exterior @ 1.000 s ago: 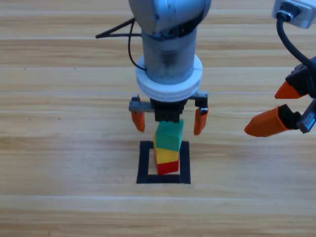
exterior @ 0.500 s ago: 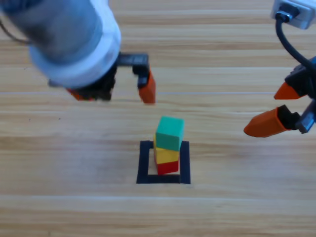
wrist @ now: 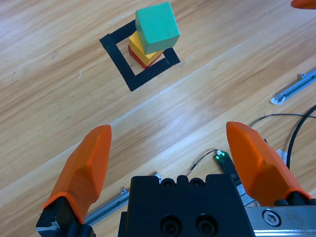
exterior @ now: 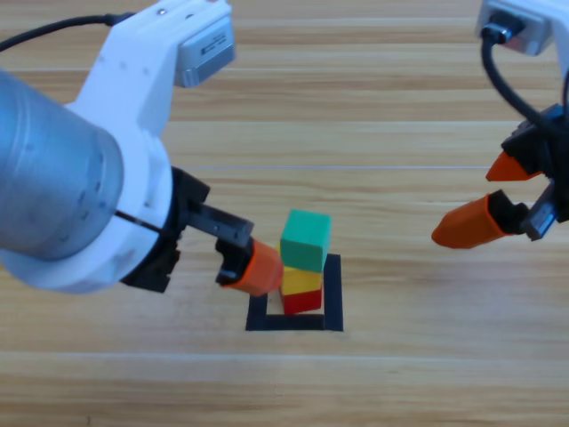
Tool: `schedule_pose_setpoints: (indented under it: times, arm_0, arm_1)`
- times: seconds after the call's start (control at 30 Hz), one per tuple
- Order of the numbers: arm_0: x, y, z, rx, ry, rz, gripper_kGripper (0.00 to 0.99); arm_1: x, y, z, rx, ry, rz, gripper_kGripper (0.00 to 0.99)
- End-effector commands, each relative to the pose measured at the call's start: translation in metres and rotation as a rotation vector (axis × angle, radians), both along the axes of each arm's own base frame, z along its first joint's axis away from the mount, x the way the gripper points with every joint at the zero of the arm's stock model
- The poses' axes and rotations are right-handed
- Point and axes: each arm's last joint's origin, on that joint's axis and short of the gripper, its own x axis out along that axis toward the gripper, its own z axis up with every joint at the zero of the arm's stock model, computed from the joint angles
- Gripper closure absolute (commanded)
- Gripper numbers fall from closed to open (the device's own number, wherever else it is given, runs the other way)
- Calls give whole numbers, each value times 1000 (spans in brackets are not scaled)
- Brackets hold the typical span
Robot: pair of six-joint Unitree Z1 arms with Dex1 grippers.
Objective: Stack the blocks in the rectangular block: red at the bottom, yellow in the middle, green on top
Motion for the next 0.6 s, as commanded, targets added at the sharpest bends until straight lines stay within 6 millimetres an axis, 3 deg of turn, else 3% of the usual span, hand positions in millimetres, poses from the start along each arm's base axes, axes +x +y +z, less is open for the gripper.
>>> schedule_pose_setpoints:
  times: [0.03, 0.6]
  arm_0:
    - [-10, 13, 1, -8, -14, -24, 0]
    - [-13, 22, 6, -44, -27, -15, 0]
  arm_1:
    - [11, 1, -14, -36, 53, -16, 0]
    - [10, 1, -14, -36, 53, -16, 0]
